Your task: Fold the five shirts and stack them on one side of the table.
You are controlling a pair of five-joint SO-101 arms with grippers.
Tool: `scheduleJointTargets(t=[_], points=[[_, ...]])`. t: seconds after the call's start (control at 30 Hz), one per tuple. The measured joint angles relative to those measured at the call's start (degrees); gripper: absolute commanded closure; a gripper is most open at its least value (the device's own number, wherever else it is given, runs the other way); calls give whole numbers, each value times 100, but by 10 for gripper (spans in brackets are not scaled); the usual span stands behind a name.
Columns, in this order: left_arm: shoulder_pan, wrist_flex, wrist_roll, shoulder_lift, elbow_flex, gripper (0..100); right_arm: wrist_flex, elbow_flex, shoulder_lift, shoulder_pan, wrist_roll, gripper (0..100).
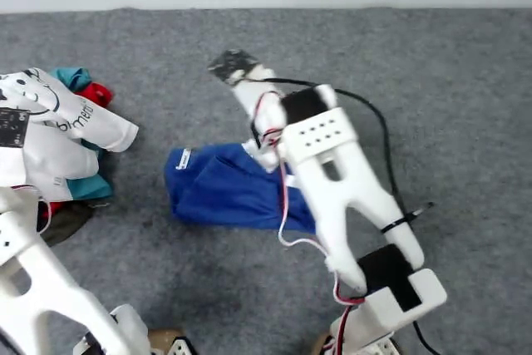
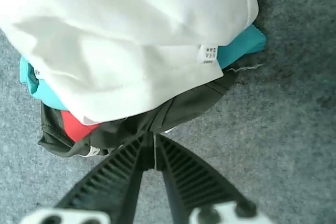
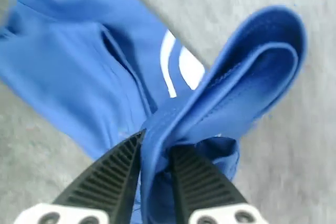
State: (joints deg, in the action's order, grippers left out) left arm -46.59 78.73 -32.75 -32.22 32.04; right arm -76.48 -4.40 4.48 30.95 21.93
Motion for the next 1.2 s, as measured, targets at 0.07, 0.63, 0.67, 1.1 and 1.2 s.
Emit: scheduleJointTargets(t=[0.07,0.63,0.67,1.1,1.2], points=[[0,0,18,0,0,985,141,0,53,264,0,990],[0,0,18,0,0,985,44,-1371,1697,1442,-264,768],[0,0,18,0,0,985,-105,-1618,1811,1547,-281,754],[0,0,18,0,0,985,-2251,-3921,2646,914,-35,969],[0,0,18,0,0,985,-2391,-3921,2875,290,149,987]])
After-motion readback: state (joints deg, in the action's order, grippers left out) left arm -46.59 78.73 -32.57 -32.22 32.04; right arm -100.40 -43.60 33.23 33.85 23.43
